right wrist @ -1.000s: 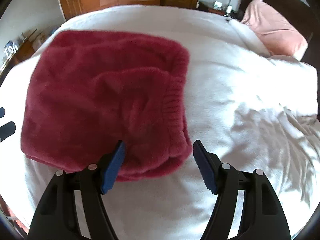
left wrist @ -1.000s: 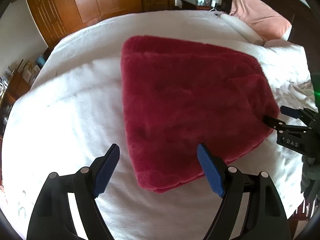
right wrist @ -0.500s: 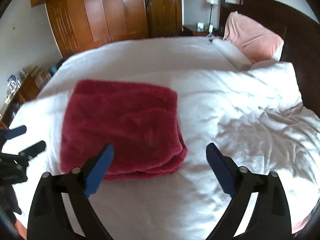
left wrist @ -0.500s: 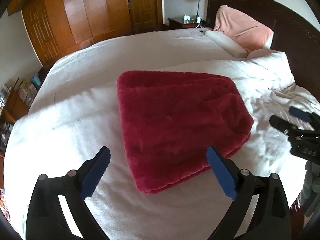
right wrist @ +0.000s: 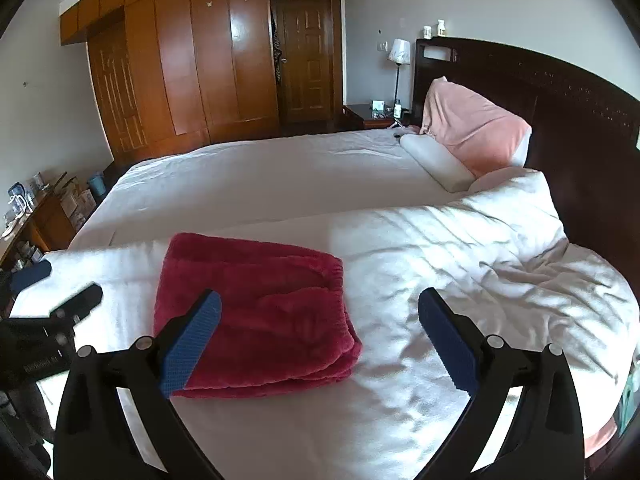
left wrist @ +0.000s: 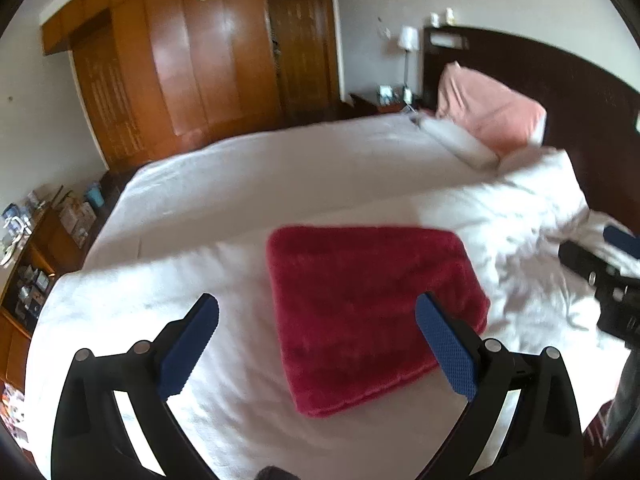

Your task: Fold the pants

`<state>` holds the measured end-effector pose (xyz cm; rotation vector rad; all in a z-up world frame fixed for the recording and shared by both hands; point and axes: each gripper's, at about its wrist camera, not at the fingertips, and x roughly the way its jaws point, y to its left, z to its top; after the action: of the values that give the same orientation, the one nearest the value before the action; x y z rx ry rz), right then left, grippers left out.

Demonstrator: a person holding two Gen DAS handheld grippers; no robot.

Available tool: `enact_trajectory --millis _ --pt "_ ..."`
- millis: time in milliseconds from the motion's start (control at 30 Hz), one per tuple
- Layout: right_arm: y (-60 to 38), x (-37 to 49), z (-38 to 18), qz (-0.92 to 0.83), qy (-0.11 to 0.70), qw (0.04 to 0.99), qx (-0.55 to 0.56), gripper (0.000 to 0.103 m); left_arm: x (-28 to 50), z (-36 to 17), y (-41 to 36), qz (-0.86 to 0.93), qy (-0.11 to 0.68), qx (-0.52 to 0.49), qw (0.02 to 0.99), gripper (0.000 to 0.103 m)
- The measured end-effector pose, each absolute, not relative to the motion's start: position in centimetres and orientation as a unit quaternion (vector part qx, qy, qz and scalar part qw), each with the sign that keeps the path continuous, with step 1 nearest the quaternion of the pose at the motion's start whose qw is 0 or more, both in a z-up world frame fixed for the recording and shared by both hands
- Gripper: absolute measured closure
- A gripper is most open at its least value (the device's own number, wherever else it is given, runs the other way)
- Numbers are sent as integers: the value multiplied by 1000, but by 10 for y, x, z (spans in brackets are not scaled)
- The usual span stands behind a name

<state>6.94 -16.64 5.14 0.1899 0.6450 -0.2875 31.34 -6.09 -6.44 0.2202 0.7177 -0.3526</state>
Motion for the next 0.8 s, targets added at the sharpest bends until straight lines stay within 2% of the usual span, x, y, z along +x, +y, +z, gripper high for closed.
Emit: enact_trajectory --millis 400,800 --pt "-126 80 49 -90 331 938 41 3 327 -68 -49 -145 378 98 909 5" --pt "-127 89 42 -88 344 933 51 3 330 -80 -54 -134 394 120 901 5"
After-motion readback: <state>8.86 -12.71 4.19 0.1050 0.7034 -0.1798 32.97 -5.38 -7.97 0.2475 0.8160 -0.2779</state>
